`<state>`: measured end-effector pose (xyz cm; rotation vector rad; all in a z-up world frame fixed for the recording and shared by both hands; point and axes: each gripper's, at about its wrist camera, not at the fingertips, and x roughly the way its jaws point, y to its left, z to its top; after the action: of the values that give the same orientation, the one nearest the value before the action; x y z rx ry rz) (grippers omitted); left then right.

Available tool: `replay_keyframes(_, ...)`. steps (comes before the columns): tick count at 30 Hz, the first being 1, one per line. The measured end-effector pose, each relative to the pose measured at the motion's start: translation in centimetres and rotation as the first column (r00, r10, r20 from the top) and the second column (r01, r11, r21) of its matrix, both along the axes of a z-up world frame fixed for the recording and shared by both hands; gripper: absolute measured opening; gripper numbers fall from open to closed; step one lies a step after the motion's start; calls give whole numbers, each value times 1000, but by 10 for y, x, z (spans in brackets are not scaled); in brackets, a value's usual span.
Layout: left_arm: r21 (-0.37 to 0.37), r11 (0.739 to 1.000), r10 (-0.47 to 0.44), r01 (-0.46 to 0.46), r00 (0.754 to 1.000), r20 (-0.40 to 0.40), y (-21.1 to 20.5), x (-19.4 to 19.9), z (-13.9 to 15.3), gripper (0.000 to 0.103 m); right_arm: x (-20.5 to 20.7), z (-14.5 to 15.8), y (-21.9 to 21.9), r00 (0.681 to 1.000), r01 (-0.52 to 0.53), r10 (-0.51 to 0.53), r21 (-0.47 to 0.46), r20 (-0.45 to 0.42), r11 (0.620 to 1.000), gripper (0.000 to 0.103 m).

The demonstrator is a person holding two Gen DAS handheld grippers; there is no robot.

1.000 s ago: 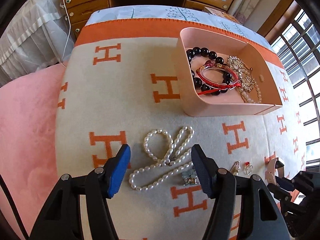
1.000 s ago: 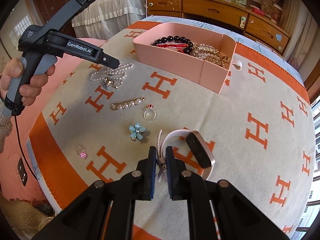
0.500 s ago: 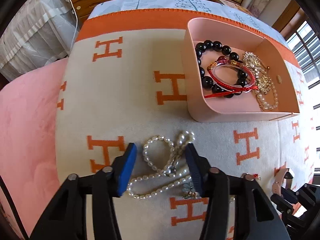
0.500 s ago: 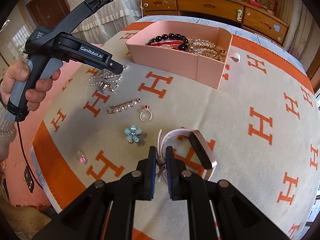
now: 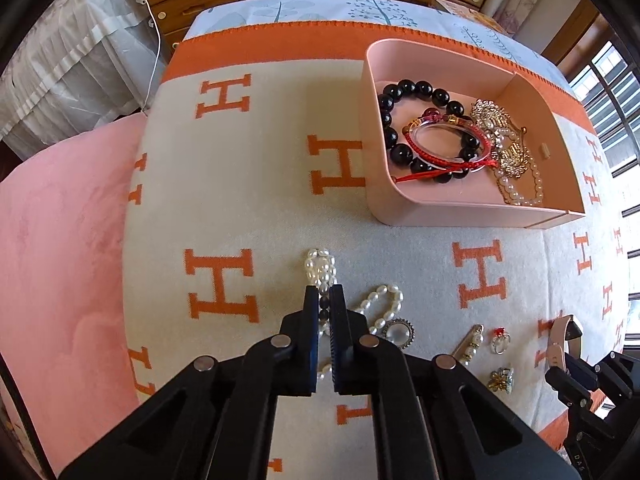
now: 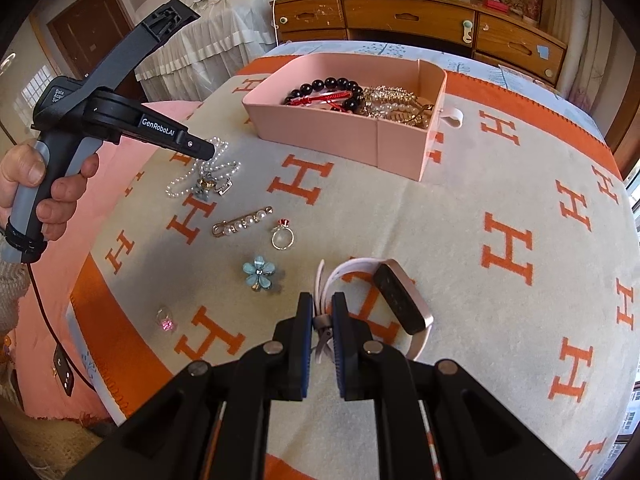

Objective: Organize jewelry
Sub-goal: 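Grasp the pearl necklace with the left tool while the right tool grasps the white watch band, then carry the necklace and watch into the pink box and open both tools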

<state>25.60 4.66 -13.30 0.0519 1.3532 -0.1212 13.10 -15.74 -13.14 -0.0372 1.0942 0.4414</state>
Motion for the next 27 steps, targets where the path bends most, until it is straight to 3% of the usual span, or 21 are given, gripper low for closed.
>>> replay_keyframes(6,-15,1000,-24,25,997,78,-8,-19,45,2,-1,30,-8,998,24,-26,35,58,999,9)
replay_keyframes(11,-52,997,-38,49,980,194,-12,-30,109,2,4,74,-16,988,51,-62,78,139,996,9)
replay_keyframes(15,-64,996,-43,66,948,315,-23,-35,169,2,15,119,-20,968,79,-105,121,228,989,9)
replay_keyframes(21,-90,992,-34,84,891,453,-40,-27,243,2,44,166,-20,943,106,-163,204,291,973,9)
replay_keyframes(27,-97,991,-29,90,861,508,-58,-13,265,3,87,164,-17,935,158,-216,215,282,964,9)
